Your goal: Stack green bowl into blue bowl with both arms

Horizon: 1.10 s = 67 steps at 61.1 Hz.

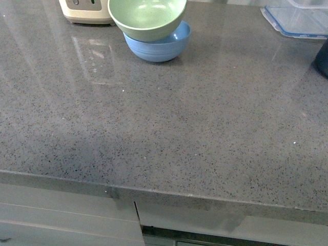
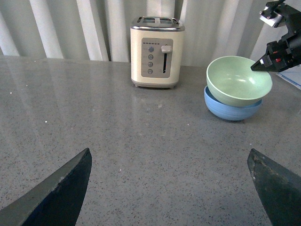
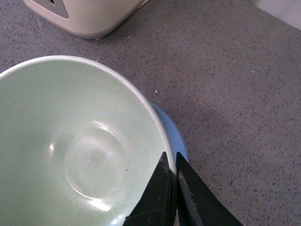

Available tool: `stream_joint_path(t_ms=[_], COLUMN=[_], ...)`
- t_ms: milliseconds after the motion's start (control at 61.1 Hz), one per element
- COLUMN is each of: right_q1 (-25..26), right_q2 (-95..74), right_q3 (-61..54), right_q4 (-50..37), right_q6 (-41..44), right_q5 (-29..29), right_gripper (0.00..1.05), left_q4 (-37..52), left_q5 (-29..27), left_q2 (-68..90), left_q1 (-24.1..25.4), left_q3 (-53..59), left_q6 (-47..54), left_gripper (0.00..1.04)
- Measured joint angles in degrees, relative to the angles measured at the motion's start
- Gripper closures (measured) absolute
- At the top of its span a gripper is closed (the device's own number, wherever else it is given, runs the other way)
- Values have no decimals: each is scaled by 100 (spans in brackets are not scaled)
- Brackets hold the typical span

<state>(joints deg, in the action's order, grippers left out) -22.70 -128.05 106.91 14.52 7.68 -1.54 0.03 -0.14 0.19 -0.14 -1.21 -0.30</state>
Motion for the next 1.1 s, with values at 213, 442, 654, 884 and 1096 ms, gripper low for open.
stream_joint_path(t_ms=[213,442,654,884,1096], right_q1=[4,35,94,313,1010], right_q2=[-2,-2,-2,608,1755], right_q3=[-4,-44,-186,-1207,-2243], right_q4=[-37,-87,-103,-389,-621], right_q6=[20,52,50,2,22], right_q5=[7,24,-11,-271,-608], right_gripper=[104,85,41,11,10], left_q4=[0,0,0,0,0], left_q5=[0,0,0,0,0], left_q2=[0,0,0,0,0], left_q1=[0,0,0,0,0], left_q3=[0,-2,0,0,0], left_q6=[0,0,0,0,0], left_gripper=[7,7,7,7,7])
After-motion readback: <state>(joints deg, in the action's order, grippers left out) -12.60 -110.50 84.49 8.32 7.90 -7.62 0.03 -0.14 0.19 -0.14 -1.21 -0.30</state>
